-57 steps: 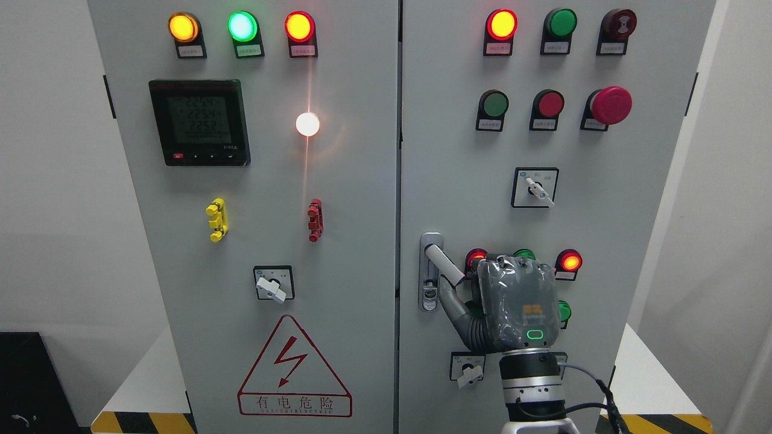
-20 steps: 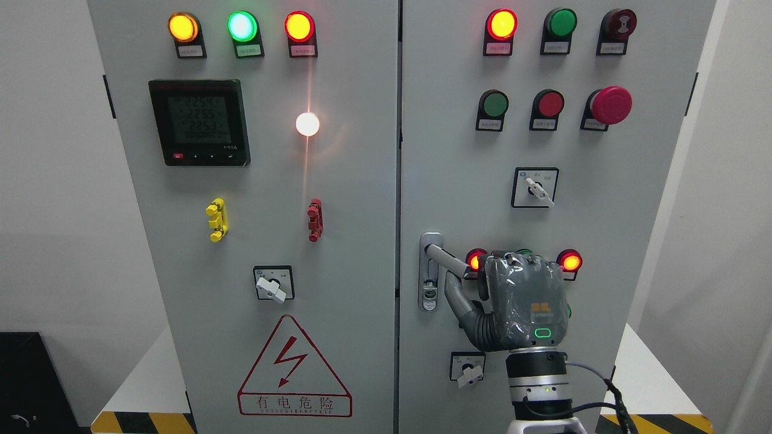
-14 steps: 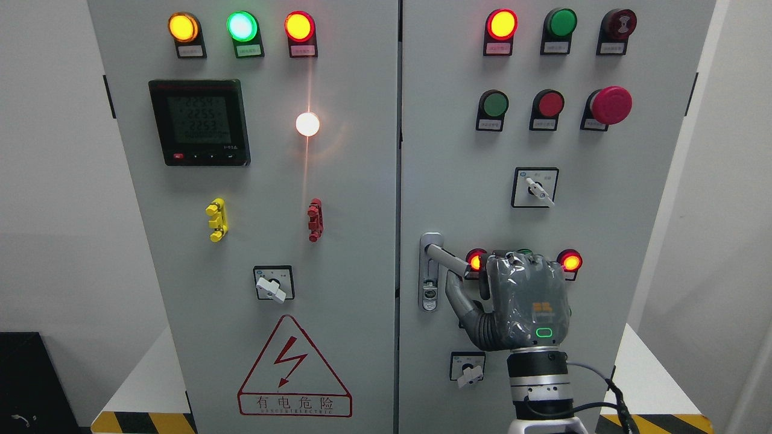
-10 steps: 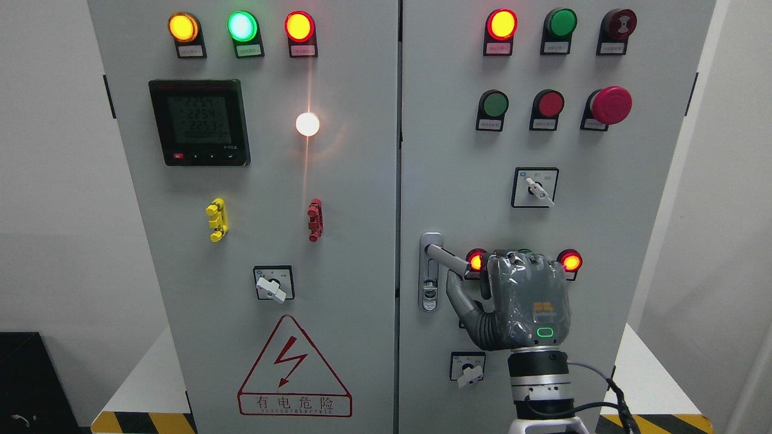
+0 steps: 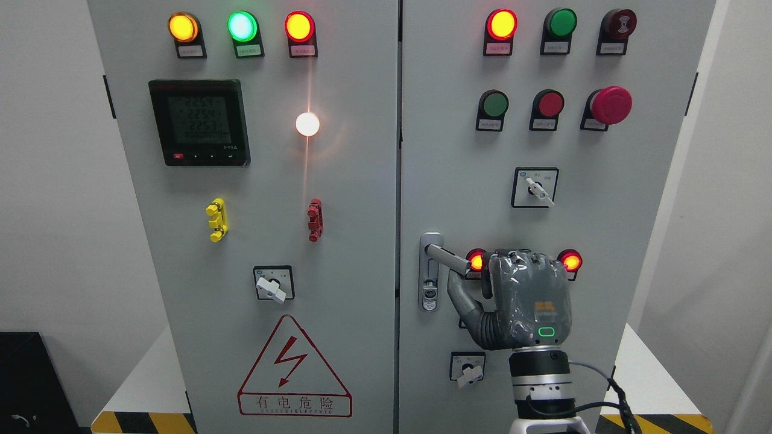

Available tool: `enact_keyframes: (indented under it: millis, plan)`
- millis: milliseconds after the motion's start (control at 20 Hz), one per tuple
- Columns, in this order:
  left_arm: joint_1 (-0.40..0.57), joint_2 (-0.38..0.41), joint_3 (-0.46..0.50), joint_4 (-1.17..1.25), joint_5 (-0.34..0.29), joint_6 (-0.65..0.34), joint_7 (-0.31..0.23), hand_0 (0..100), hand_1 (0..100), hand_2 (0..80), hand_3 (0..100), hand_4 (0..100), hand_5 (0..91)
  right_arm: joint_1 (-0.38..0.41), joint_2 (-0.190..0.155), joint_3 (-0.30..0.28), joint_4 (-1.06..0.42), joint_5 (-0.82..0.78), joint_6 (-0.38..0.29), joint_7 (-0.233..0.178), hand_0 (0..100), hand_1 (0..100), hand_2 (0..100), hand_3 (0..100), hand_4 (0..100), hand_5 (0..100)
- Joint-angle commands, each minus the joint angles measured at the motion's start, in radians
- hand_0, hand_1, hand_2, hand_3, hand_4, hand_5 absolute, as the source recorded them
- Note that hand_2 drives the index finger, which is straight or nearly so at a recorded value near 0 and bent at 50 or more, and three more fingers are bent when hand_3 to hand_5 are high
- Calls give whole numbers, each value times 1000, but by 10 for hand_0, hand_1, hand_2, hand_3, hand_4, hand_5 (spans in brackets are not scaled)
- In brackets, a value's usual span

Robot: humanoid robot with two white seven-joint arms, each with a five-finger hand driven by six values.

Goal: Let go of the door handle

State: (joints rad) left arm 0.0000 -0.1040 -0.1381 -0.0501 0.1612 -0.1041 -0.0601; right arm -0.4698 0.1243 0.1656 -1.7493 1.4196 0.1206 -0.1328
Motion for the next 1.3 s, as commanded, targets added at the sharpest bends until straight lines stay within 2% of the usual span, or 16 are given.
enact_keyframes:
  millis: [0,1252]
  plan:
    - [9,1,0,-1,0,0,0,120,556,0,0,0,0,-1,0,-2,-3,1,1,1,521,376,937,1000,1000,1000]
    - [9,0,0,1,0,0,0,120,556,0,0,0,0,-1,0,-12,-4,-1,-2,2,524,370,937,1000,1000,1000]
